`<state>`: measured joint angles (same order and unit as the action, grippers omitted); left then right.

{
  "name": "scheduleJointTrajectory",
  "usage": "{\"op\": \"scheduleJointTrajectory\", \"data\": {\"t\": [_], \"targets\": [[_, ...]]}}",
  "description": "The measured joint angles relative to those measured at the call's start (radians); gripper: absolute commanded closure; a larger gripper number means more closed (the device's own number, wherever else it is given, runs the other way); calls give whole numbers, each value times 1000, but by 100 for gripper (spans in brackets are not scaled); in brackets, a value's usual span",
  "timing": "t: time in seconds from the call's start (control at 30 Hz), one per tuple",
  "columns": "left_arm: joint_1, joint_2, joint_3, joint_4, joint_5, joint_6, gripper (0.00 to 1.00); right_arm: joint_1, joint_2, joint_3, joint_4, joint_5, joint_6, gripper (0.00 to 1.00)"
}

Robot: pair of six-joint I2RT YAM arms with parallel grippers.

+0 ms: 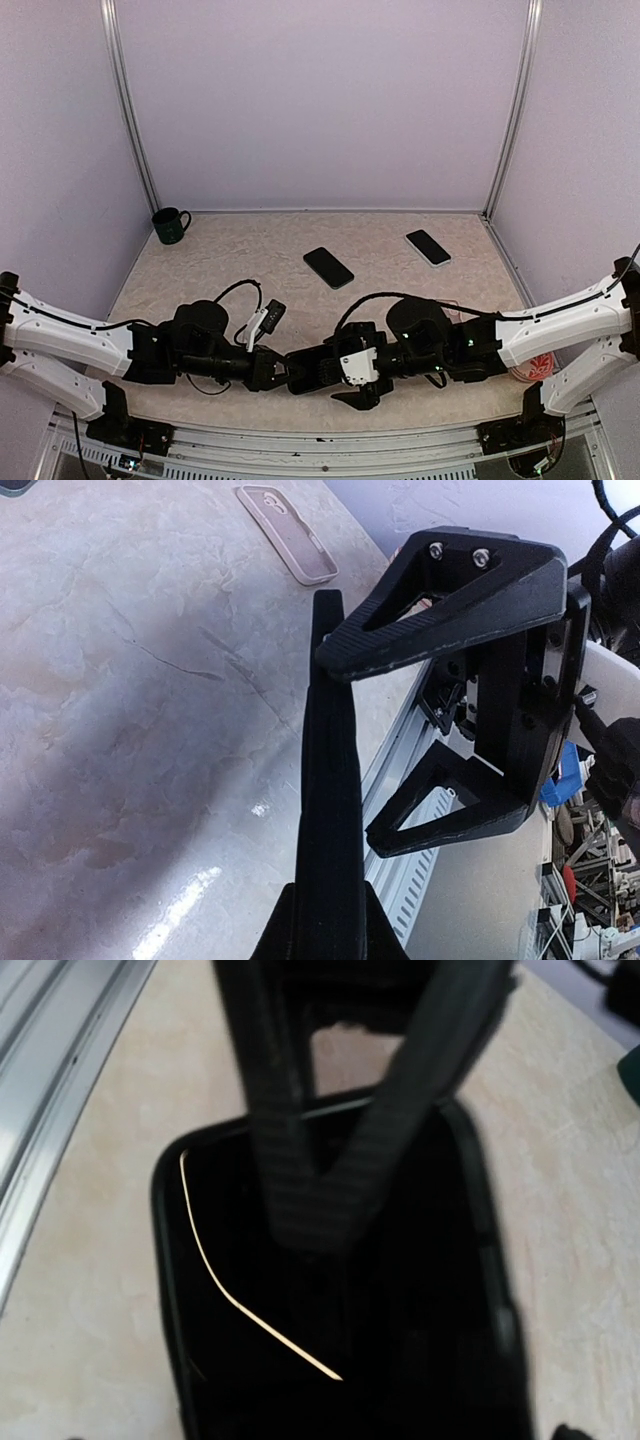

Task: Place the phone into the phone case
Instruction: Pass from the left arm to the right

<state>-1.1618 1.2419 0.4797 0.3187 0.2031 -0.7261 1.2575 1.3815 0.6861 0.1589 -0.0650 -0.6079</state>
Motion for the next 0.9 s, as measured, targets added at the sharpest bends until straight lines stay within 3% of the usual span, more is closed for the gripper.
{"op": "scheduleJointTrajectory", "data": {"t": [0.37,0.9], "targets": [[0,0,4,-5,1,0,100,10,56,-11,55,117,-6,1],[17,0,3,-5,27,-1,100,36,76,-22,94,217,-64,30]]}}
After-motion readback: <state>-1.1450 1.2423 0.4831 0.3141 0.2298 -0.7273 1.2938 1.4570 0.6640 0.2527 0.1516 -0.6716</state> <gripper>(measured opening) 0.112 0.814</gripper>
